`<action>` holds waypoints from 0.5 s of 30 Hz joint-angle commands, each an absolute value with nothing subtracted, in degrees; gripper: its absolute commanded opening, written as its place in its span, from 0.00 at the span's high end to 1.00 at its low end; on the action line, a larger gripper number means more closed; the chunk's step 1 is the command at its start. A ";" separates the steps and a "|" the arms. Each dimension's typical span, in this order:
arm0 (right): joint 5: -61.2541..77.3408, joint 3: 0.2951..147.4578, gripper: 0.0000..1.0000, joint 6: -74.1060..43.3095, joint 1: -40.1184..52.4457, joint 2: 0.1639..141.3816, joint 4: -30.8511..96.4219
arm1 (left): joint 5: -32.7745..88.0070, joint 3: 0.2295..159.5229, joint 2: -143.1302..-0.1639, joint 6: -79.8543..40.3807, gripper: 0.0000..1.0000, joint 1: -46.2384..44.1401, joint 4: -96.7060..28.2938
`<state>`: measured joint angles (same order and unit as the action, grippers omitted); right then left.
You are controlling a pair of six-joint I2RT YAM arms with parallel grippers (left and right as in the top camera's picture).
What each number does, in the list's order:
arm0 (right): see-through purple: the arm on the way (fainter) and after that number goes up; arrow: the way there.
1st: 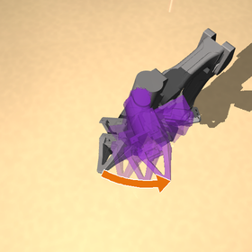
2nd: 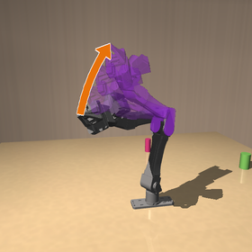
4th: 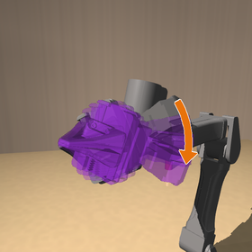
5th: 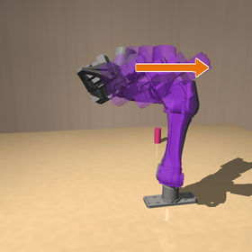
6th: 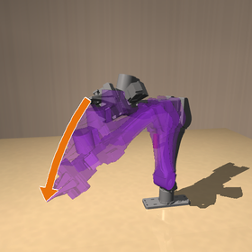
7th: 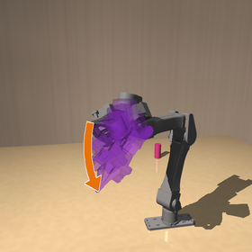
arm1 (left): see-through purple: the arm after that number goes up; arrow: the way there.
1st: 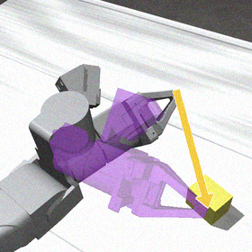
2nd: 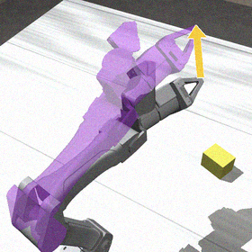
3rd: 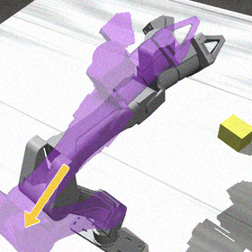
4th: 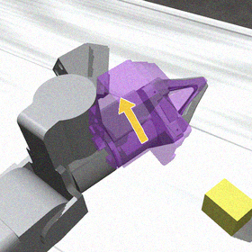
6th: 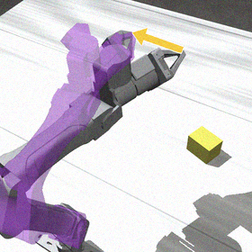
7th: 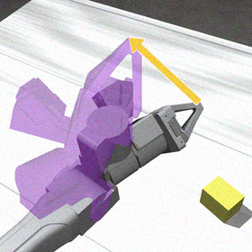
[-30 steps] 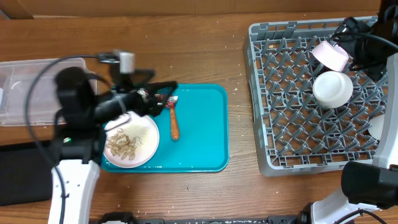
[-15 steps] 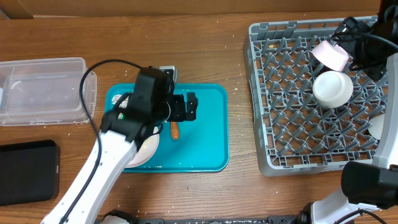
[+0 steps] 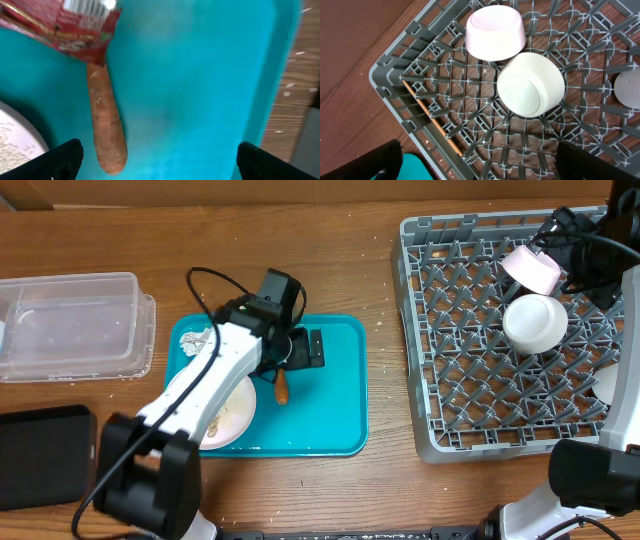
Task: Sort waste into correct bins and load items into the dishwasher
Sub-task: 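Lower the left gripper onto the orange carrot and grasp it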
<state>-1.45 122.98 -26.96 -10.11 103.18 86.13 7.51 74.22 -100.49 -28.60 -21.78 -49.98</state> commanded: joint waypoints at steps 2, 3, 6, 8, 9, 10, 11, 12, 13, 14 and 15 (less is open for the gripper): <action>-1.37 123.07 0.00 -27.07 -10.26 102.87 85.80 | 6.39 75.16 -105.30 -29.91 0.07 -22.15 -51.18; -1.37 123.07 0.00 -27.07 -10.26 102.87 85.80 | 5.39 75.16 -105.75 -30.22 0.13 -22.17 -51.20; -1.34 123.07 0.00 -27.07 -10.26 102.87 85.80 | 1.45 75.16 -106.96 -30.50 0.17 -22.17 -51.13; -1.37 123.07 0.00 -27.05 -10.26 102.87 85.80 | -0.82 75.16 -107.70 -30.46 0.20 -22.17 -51.18; -1.34 123.07 0.00 -27.07 -10.26 102.87 85.80 | -1.30 75.13 -108.31 -30.46 0.22 -22.17 -51.20; -1.37 123.07 0.00 -27.05 -10.26 102.87 85.80 | -1.30 75.05 -108.71 -30.48 0.22 -22.17 -51.16; -1.37 123.07 0.00 -27.07 -10.26 102.87 85.80 | -1.32 75.00 -109.08 -30.46 0.23 -22.17 -50.96; -1.37 123.07 0.00 -27.07 -10.26 102.87 85.80 | -1.52 75.00 -109.54 -30.46 0.23 -22.17 -50.59; -1.34 123.07 0.00 -27.07 -10.26 102.87 85.80 | -1.93 75.00 -110.06 -30.33 0.26 -22.17 -50.30; -1.37 123.07 0.00 -27.07 -10.26 102.87 85.80 | -2.04 74.98 -110.52 -30.13 0.28 -22.17 -50.13; -1.34 123.07 0.00 -27.07 -10.26 102.87 85.80 | -2.04 74.98 -111.00 -29.98 0.31 -22.20 -50.13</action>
<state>-1.45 122.98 -26.96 -10.09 103.18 86.15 -0.01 74.22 -109.01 -29.87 -21.78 -50.41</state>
